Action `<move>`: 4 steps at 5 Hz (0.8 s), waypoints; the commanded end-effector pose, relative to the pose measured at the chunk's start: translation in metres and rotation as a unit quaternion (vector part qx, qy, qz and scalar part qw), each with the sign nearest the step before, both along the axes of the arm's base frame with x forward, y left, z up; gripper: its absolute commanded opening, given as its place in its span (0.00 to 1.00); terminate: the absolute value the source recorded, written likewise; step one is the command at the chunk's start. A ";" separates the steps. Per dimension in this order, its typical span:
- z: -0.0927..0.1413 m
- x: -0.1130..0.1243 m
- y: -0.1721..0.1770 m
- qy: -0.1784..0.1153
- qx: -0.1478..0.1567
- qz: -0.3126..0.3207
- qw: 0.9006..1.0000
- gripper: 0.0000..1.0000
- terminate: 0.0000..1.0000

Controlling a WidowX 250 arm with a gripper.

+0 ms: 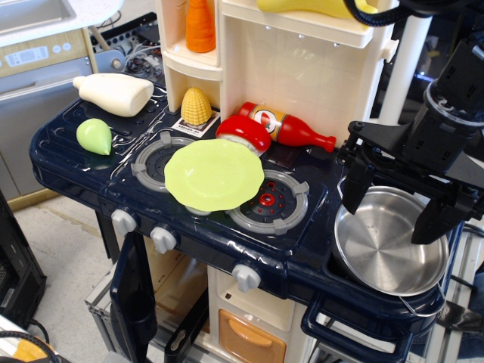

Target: Put pear on plate

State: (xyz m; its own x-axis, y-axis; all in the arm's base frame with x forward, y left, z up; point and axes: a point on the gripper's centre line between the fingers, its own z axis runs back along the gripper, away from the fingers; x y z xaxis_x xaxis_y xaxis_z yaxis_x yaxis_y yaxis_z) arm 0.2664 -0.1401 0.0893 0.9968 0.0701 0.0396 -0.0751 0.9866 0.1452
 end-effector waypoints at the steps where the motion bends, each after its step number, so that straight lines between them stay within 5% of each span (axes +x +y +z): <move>1: 0.000 0.000 0.000 0.000 0.000 0.000 1.000 1.00 0.00; 3: 0.037 0.004 0.077 0.022 0.038 -0.024 0.999 1.00 0.00; 4: 0.047 0.013 0.127 0.016 0.047 0.022 0.998 1.00 0.00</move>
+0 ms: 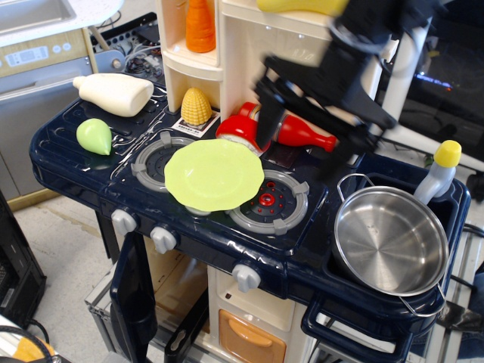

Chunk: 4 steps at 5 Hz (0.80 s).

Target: Put pear on plate

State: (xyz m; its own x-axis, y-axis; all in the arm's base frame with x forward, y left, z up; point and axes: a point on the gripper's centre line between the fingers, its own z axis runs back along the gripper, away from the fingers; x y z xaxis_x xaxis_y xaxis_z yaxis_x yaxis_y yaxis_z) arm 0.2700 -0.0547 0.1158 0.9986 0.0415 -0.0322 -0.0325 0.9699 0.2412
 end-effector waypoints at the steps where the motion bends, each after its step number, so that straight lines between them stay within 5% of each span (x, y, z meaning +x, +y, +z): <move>1: 0.023 0.019 0.091 -0.041 0.015 0.072 0.996 1.00 0.00; 3: 0.007 0.013 0.161 -0.115 0.006 0.183 0.976 1.00 0.00; 4: -0.022 0.005 0.180 -0.128 -0.007 0.214 0.968 1.00 0.00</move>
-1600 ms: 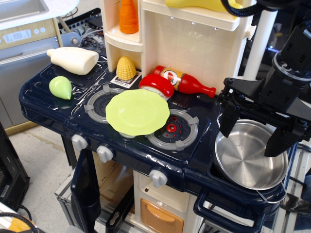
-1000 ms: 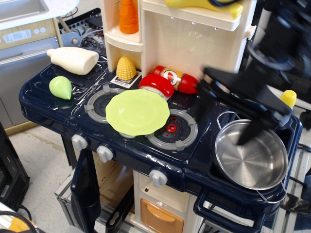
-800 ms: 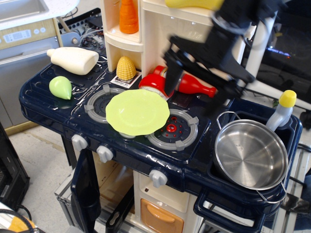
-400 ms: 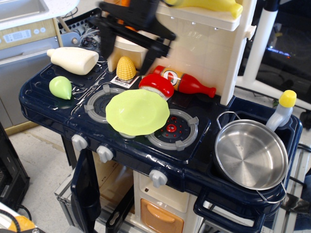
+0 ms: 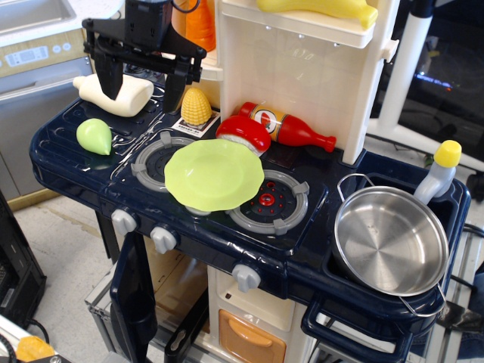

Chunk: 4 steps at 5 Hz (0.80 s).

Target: Put pear on plate

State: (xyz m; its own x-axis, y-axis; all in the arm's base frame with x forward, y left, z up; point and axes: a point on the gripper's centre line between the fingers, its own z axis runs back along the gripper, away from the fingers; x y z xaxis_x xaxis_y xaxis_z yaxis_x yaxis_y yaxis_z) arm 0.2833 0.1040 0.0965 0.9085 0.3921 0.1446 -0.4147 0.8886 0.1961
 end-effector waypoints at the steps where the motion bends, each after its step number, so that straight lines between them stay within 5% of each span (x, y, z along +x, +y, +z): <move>1: -0.017 -0.011 0.037 -0.041 0.016 0.052 0.998 1.00 0.00; 4: -0.046 -0.005 0.082 -0.067 0.014 0.076 0.995 1.00 0.00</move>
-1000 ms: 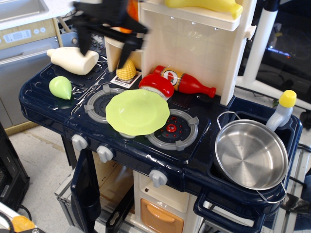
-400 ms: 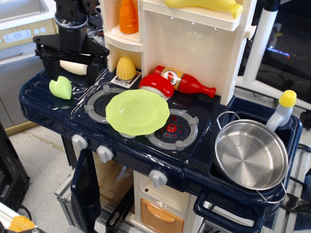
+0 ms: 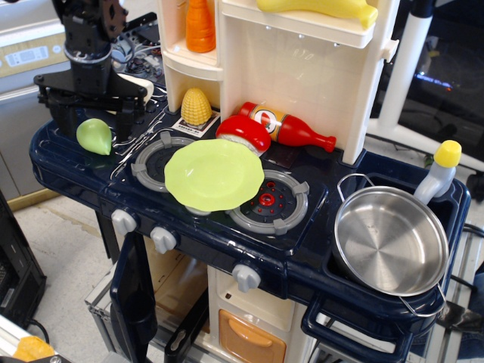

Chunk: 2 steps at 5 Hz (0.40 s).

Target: Put pear on plate

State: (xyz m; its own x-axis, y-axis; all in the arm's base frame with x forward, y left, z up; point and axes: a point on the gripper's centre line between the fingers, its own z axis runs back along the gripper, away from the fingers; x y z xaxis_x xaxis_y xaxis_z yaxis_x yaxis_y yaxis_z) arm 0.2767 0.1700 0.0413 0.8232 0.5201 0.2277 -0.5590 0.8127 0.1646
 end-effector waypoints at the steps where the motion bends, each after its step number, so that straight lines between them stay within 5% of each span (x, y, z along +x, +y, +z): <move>1: -0.002 0.003 0.025 -0.026 -0.013 0.002 1.000 1.00 0.00; 2: -0.007 0.005 0.017 -0.026 -0.031 0.021 0.999 0.00 0.00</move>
